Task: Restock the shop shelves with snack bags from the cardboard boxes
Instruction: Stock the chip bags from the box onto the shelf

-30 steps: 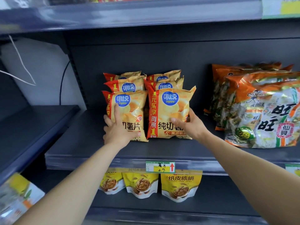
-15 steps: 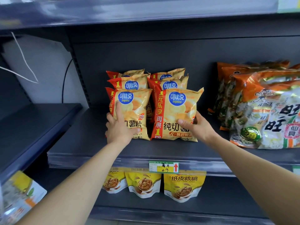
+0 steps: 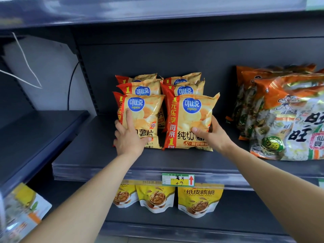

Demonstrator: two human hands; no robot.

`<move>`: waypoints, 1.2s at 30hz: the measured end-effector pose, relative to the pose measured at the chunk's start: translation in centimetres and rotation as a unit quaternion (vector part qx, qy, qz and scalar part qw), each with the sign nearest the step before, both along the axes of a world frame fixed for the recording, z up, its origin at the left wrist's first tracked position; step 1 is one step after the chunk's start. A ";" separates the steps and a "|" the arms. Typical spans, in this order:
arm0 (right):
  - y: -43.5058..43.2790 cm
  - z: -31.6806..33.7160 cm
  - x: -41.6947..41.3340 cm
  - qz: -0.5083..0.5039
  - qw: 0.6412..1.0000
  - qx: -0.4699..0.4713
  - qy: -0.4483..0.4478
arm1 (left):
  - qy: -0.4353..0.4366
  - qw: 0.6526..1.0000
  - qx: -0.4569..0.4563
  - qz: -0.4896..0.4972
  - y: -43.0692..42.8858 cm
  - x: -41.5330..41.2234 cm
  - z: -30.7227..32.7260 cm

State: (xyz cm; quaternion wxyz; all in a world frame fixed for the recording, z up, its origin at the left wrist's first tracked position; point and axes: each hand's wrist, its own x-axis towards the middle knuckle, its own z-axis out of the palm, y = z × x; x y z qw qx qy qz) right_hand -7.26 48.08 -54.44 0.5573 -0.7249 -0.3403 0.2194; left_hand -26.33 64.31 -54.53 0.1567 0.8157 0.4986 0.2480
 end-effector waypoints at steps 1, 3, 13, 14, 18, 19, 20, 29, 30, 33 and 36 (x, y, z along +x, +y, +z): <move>-0.1 0.0 -0.1 -0.009 1.000 0.003 -0.009 | -0.002 1.000 -0.004 0.000 0.1 -0.1 0.1; -0.4 -0.1 -0.3 -0.030 0.999 0.009 -0.028 | -0.005 1.000 -0.003 0.001 0.0 -0.3 0.2; -1.7 0.4 -2.8 -0.130 0.978 0.008 -0.164 | -0.003 0.992 0.123 -0.014 -3.5 0.3 1.5; -1.9 0.5 -3.0 -0.141 0.971 0.009 -0.195 | -0.007 0.990 0.139 -0.019 -3.9 0.4 1.8; -2.5 1.0 -3.7 -0.164 0.940 0.027 -0.298 | -0.049 0.983 0.161 -0.070 -6.4 1.4 3.4; -2.5 1.2 -3.9 -0.162 0.933 0.031 -0.321 | -0.062 0.981 0.162 -0.091 -7.1 1.8 3.9; -2.7 1.4 -4.0 -0.158 0.926 0.035 -0.340 | -0.074 0.977 0.162 -0.116 -7.8 2.2 4.4; -8.9 1.8 -0.2 -0.275 0.875 0.055 -0.395 | -0.083 0.923 0.135 -0.350 -15.5 8.1 6.1; -10.2 1.6 0.9 -0.307 0.867 0.045 -0.391 | -0.070 0.918 0.124 -0.370 -16.2 9.1 6.0; -13.8 1.1 3.8 -0.382 0.859 -0.032 -0.340 | -0.026 0.898 0.104 -0.428 -18.3 12.2 5.6; -16.3 0.4 6.5 -0.362 0.879 -0.128 -0.283 | 0.014 0.882 0.091 -0.462 -20.1 15.3 5.4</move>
